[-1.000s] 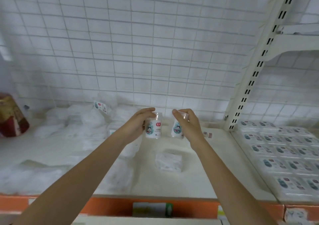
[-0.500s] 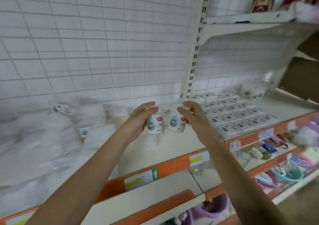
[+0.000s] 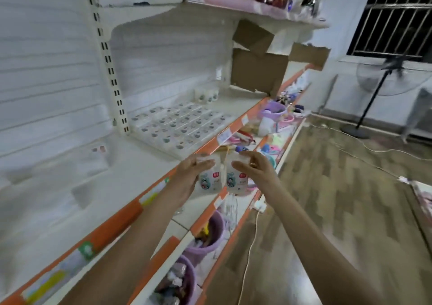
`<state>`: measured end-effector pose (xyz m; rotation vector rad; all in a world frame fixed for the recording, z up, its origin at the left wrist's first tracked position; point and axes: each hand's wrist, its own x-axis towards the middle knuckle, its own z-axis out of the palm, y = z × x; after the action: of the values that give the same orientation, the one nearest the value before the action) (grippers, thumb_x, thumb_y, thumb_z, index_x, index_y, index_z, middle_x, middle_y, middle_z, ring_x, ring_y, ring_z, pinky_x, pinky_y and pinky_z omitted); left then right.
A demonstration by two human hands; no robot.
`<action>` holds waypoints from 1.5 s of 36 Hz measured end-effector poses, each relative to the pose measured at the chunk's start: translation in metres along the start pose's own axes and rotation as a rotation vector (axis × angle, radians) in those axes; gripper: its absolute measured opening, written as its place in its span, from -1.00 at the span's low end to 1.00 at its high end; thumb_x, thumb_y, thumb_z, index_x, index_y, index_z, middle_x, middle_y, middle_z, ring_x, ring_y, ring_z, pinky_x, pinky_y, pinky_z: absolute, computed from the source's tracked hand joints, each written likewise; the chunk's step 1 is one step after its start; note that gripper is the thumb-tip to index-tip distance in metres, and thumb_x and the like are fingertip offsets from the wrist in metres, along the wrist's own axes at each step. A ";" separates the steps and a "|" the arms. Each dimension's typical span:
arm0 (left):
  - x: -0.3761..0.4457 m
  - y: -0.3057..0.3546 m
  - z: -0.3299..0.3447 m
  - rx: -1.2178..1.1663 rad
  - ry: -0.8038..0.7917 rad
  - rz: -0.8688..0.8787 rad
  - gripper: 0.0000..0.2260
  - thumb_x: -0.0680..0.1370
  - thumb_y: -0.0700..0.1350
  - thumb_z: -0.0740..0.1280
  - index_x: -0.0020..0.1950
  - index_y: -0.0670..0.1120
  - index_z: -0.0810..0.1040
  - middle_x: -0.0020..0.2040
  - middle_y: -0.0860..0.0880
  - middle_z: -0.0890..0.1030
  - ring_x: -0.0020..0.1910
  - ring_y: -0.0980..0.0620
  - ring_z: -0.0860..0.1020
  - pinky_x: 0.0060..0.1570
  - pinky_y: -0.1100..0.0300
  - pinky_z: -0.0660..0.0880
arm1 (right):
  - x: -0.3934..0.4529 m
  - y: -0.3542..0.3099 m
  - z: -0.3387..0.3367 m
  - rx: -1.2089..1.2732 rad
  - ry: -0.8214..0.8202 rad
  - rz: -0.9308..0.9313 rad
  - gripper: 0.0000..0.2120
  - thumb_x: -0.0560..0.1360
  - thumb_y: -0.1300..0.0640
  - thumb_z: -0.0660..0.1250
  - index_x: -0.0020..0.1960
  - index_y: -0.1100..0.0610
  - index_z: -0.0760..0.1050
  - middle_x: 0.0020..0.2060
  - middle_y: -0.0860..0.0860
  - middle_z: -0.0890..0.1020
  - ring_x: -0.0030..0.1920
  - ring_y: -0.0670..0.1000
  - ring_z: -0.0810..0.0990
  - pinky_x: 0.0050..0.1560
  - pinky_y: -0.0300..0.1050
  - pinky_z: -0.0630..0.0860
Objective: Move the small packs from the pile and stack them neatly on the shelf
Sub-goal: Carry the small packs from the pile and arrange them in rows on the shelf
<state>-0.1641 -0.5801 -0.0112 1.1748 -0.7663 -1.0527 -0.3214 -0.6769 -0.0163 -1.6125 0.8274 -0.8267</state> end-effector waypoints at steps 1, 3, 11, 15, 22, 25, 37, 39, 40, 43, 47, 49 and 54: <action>0.007 -0.003 0.012 0.006 -0.005 -0.009 -0.66 0.35 -0.21 0.43 0.09 -0.24 0.50 -0.05 -0.17 0.63 -0.05 -0.13 0.58 -0.16 0.13 0.56 | 0.002 0.005 -0.014 -0.022 0.025 0.003 -0.56 0.39 0.06 0.47 0.19 0.18 0.45 -0.04 0.07 0.60 -0.02 0.06 0.61 -0.09 -0.08 0.58; 0.023 -0.009 0.034 0.010 -0.025 -0.016 -0.65 0.29 -0.16 0.45 0.05 -0.13 0.54 -0.08 -0.10 0.65 -0.07 -0.07 0.59 -0.18 0.17 0.51 | 0.008 0.013 -0.040 -0.030 0.070 0.021 -0.55 0.39 0.05 0.47 0.21 0.16 0.45 0.01 0.12 0.58 0.02 0.10 0.60 0.02 0.03 0.57; 0.096 -0.031 0.125 0.057 -0.043 -0.005 -0.61 0.27 -0.16 0.48 0.06 -0.19 0.55 -0.08 -0.10 0.67 -0.17 0.04 0.63 -0.27 0.29 0.52 | 0.054 0.035 -0.144 -0.043 0.069 0.018 -0.62 0.40 0.11 0.45 0.17 0.10 0.44 0.00 0.06 0.58 -0.01 0.02 0.59 -0.08 -0.19 0.55; 0.131 -0.039 0.167 0.056 -0.040 0.023 -0.53 0.13 -0.06 0.50 0.02 -0.09 0.55 -0.18 -0.02 0.69 -0.22 0.07 0.65 -0.28 0.25 0.51 | 0.077 0.041 -0.194 -0.031 0.073 0.002 -0.57 0.35 0.07 0.50 0.16 0.10 0.47 0.01 0.08 0.59 0.01 0.08 0.58 -0.12 -0.18 0.52; 0.185 -0.052 0.211 0.007 0.010 -0.001 -0.75 0.45 -0.24 0.35 0.11 -0.10 0.50 -0.02 -0.13 0.62 -0.10 -0.04 0.59 -0.21 0.16 0.45 | 0.115 0.051 -0.255 -0.019 0.036 -0.009 -0.61 0.42 0.16 0.43 0.22 0.14 0.45 0.01 0.08 0.58 0.04 0.09 0.57 -0.12 -0.19 0.50; 0.207 -0.052 0.219 0.053 0.022 0.007 -0.78 0.46 -0.24 0.35 0.10 -0.12 0.50 -0.02 -0.15 0.62 -0.10 -0.06 0.59 -0.20 0.14 0.46 | 0.132 0.053 -0.268 0.003 0.008 -0.018 -0.62 0.42 0.16 0.43 0.21 0.11 0.45 0.00 0.07 0.59 -0.03 0.01 0.58 -0.16 -0.27 0.53; 0.306 -0.037 0.194 0.128 0.132 0.059 -0.51 0.22 -0.01 0.46 0.11 -0.10 0.51 0.07 -0.21 0.60 0.01 -0.13 0.59 -0.01 0.03 0.51 | 0.246 0.063 -0.255 0.002 -0.090 -0.117 -0.68 0.43 0.15 0.43 0.16 0.09 0.48 0.00 0.05 0.60 -0.01 0.00 0.59 -0.23 -0.35 0.50; 0.332 -0.033 0.185 0.144 0.150 0.085 -0.63 0.35 -0.08 0.45 0.11 -0.11 0.50 0.03 -0.16 0.62 -0.08 -0.04 0.59 -0.16 0.18 0.48 | 0.275 0.063 -0.250 -0.023 -0.109 -0.134 -0.62 0.42 0.12 0.43 0.21 0.11 0.47 0.04 0.06 0.60 0.04 0.02 0.59 -0.13 -0.27 0.55; 0.348 -0.030 0.181 0.134 0.165 0.097 -0.73 0.43 -0.16 0.40 0.11 -0.11 0.49 0.00 -0.11 0.61 -0.11 0.01 0.58 -0.22 0.25 0.48 | 0.291 0.063 -0.248 -0.027 -0.124 -0.139 -0.60 0.42 0.11 0.43 0.23 0.13 0.47 0.04 0.06 0.60 0.04 0.03 0.60 -0.07 -0.21 0.57; 0.394 -0.018 0.172 0.124 0.181 0.134 -0.69 0.43 -0.21 0.40 0.14 -0.11 0.45 0.04 -0.12 0.55 -0.10 0.00 0.55 -0.23 0.30 0.48 | 0.340 0.061 -0.243 -0.057 -0.148 -0.153 -0.56 0.41 0.08 0.45 0.23 0.16 0.47 0.04 0.10 0.62 0.04 0.07 0.61 0.04 -0.04 0.57; 0.456 0.003 0.157 0.232 0.205 0.159 -0.74 0.40 -0.18 0.44 0.03 -0.03 0.48 0.00 -0.02 0.54 -0.07 0.06 0.52 -0.10 0.26 0.42 | 0.411 0.053 -0.242 -0.078 -0.186 -0.156 -0.65 0.45 0.18 0.40 0.21 0.16 0.48 -0.02 0.10 0.63 -0.10 -0.03 0.62 -0.20 -0.30 0.54; 0.487 0.011 0.146 0.333 0.225 0.166 -0.75 0.47 -0.20 0.38 0.10 -0.02 0.47 0.06 0.00 0.53 0.00 0.08 0.50 -0.09 0.26 0.41 | 0.444 0.049 -0.243 -0.073 -0.207 -0.149 -0.68 0.45 0.19 0.40 0.19 0.13 0.48 -0.04 0.07 0.62 -0.15 -0.10 0.61 -0.28 -0.35 0.51; 0.544 0.022 0.117 0.524 0.247 0.127 -0.66 0.45 -0.14 0.41 0.20 -0.02 0.45 0.14 -0.02 0.53 0.14 0.00 0.48 0.02 0.18 0.41 | 0.518 0.056 -0.236 -0.029 -0.188 -0.153 -0.67 0.43 0.28 0.40 0.18 0.22 0.48 -0.12 0.02 0.63 -0.21 -0.16 0.63 -0.25 -0.37 0.52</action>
<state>-0.0750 -1.1289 0.0137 1.6406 -0.9351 -0.5966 -0.2617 -1.2450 0.0168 -1.7655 0.5912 -0.7589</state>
